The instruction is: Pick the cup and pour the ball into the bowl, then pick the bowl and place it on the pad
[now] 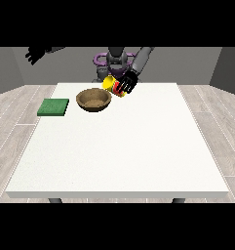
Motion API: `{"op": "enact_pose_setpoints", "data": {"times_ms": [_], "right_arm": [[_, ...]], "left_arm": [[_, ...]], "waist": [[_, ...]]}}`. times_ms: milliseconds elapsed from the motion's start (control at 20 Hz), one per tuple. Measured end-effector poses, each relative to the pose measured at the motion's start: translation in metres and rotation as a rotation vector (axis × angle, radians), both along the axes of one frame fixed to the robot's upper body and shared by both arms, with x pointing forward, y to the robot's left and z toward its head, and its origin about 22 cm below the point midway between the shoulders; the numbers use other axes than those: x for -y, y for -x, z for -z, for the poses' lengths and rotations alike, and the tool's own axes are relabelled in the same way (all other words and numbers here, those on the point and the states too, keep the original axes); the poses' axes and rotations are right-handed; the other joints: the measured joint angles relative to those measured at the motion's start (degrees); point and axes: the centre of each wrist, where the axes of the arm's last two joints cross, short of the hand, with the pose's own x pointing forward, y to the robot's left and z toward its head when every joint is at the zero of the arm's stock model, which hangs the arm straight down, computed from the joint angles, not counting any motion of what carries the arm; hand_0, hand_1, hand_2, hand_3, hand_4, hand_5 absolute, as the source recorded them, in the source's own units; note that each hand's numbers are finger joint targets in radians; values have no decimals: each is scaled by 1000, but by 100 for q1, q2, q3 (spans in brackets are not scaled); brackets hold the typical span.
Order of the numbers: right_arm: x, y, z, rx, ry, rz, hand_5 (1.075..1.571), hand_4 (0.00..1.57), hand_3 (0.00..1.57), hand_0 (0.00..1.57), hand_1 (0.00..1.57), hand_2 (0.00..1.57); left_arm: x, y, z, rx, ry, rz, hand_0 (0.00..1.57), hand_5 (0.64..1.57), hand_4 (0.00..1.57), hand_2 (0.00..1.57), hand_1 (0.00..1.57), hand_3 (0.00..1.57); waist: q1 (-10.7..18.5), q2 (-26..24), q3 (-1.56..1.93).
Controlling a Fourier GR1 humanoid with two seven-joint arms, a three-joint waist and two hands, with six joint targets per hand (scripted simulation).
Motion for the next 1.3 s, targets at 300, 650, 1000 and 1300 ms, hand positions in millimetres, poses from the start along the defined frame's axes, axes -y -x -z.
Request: {"op": "enact_pose_setpoints", "data": {"times_ms": [300, 650, 1000, 1300], "right_arm": [[24, 4, 9, -33, -18, 12, 1561, 699, 123, 0, 0, 0], [18, -6, 17, -39, -28, 0, 1556, 698, 248, 0, 0, 0], [2, -23, 20, -52, -31, -41, 1552, 686, 327, 0, 0, 0], [-3, -29, 24, -67, -29, -37, 1548, 713, 50, 0, 0, 0]], "left_arm": [[32, -18, -28, -9, -254, 27, 1334, 1535, 1475, 1571, 1334, 1571], [60, -28, -54, 44, -582, 3, 1470, 1570, 1099, 1571, 1470, 1571], [84, -24, -68, 80, -885, -20, 272, 1571, 1040, 1258, 272, 1549], [105, -3, -69, 58, -1016, 47, 0, 1571, 1108, 1065, 0, 1545]], "waist": [[123, -146, -3], [34, -195, -9], [-177, -289, -13], [-156, -384, -16]]}}
